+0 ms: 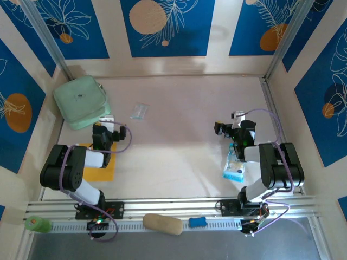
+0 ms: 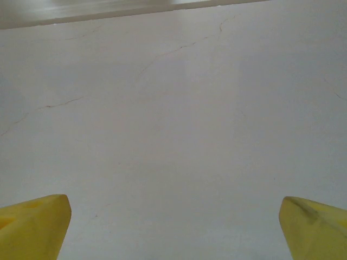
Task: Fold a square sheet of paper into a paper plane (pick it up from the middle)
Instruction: Move the square sheet of paper to the bottom-center of the table.
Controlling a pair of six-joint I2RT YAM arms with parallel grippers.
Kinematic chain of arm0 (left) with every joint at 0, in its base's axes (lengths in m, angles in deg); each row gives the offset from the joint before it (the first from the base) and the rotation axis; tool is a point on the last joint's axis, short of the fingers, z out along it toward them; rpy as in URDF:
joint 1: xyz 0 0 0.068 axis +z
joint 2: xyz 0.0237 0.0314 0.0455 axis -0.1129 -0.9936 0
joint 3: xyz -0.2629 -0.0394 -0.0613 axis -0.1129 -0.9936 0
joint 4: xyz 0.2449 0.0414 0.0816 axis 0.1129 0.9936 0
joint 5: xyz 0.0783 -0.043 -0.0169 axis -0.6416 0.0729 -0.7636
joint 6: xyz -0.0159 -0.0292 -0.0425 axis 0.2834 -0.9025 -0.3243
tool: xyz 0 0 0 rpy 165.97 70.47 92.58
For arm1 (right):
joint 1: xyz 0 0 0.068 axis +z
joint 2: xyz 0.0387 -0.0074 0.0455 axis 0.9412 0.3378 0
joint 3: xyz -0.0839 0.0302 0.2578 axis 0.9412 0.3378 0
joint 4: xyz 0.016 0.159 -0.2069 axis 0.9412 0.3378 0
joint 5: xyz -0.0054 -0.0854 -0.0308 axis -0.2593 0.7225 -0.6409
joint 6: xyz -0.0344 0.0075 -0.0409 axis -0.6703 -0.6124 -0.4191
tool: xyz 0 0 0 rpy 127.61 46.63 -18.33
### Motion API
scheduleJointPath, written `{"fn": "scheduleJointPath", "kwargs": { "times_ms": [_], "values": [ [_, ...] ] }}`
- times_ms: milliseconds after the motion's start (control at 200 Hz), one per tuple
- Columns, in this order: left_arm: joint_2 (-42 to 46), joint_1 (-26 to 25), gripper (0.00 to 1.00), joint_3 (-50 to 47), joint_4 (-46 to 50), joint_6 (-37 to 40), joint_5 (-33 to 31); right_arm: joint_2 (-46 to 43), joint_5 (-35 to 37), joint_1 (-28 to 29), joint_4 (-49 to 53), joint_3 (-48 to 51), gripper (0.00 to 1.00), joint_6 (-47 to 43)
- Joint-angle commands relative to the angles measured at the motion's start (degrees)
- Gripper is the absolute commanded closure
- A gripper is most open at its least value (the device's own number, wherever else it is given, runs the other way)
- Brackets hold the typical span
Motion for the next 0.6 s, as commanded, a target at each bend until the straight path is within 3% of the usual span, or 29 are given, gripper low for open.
{"fn": "scheduleJointPath", "kwargs": {
  "times_ms": [0, 595],
  "values": [
    [-0.2, -0.1, 0.00, 1.0, -0.4, 0.8, 1.4, -0.4, -1.1, 0.1, -0.1, -1.5, 0.01, -0.6],
    [-0.2, 0.0, 0.00, 1.1, -0.1, 0.9, 2.0, -0.3, -1.7, -0.3, 0.3, -1.9, 0.01, -0.4]
  ]
}}
